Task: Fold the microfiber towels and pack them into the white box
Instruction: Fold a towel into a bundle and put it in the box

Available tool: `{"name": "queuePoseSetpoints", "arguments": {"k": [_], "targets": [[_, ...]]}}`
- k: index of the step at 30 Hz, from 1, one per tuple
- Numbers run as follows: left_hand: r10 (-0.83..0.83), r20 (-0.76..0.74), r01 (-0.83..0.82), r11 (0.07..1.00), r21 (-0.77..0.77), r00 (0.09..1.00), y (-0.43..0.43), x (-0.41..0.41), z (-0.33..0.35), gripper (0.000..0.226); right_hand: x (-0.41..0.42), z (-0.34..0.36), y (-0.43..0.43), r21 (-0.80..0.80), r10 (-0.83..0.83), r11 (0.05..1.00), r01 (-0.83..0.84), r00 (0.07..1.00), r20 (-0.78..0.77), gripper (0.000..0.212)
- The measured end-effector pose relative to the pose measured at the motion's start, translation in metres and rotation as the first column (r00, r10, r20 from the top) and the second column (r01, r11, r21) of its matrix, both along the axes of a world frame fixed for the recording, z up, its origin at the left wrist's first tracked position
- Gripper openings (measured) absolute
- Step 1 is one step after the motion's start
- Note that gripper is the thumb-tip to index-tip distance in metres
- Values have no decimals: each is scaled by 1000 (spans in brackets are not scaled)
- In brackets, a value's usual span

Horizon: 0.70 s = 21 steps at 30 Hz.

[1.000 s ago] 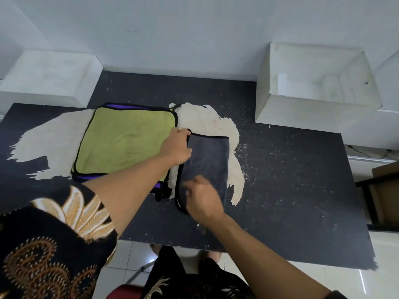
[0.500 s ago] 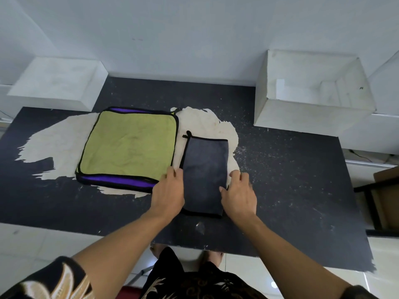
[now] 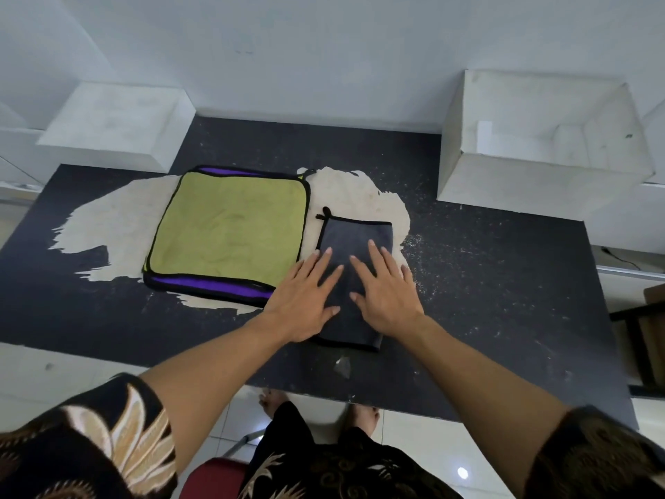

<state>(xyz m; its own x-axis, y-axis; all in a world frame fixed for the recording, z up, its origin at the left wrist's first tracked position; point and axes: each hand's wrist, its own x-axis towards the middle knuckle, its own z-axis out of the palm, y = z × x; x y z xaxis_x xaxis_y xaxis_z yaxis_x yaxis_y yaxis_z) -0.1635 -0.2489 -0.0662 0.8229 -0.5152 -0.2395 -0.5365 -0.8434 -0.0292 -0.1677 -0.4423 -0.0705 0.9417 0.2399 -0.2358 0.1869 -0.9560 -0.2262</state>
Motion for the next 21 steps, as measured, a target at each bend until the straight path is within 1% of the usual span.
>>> {"name": "queuePoseSetpoints", "arguments": {"k": [2,4,5,7,10,11,12,15,16,17,18,19,20,21], "targets": [[13,-103,-3,995,98,995,-1,1,-8,82,10,-4,-3,-64,46,997,-54,992,-120,73],[44,-144,-24,990,141,989,0,-4,-13,86,13,-8,-10,-133,81,985,-110,975,-207,76],[58,-146,-37,989,143,988,1,-7,-15,88,13,-9,-12,-157,93,979,-130,970,-226,77],[69,-124,-51,988,143,990,2,-12,-17,89,15,-7,-12,-150,91,980,-128,969,-229,77],[68,-99,-55,990,130,993,2,-20,-20,89,30,0,-4,-50,34,998,-40,993,-115,70],[79,-102,-66,991,120,992,2,-21,-20,90,36,1,-1,-46,25,999,-30,995,-96,69],[89,-105,-77,990,114,990,3,-23,-21,92,42,2,0,-62,27,997,-34,993,-114,71],[98,-117,-82,988,131,988,3,-24,-19,97,54,-1,-2,-173,53,980,-101,962,-266,81],[83,-110,-70,990,122,990,4,-23,-17,98,54,-1,-4,-183,53,977,-108,958,-283,83],[53,-94,-44,994,100,994,5,-21,-13,97,51,2,-6,-164,45,983,-88,968,-247,84],[5,-62,-1,998,60,998,6,-19,-8,93,45,6,-9,-117,31,992,-49,987,-156,82],[-59,-20,59,998,5,998,9,-17,-3,83,36,12,-11,-56,23,998,-25,999,-37,76],[-135,20,136,989,-50,991,13,-15,1,71,24,18,-12,0,48,999,-48,995,86,67],[-220,48,223,971,-85,974,18,-14,4,63,8,21,-13,36,100,993,-108,979,178,59]]}}
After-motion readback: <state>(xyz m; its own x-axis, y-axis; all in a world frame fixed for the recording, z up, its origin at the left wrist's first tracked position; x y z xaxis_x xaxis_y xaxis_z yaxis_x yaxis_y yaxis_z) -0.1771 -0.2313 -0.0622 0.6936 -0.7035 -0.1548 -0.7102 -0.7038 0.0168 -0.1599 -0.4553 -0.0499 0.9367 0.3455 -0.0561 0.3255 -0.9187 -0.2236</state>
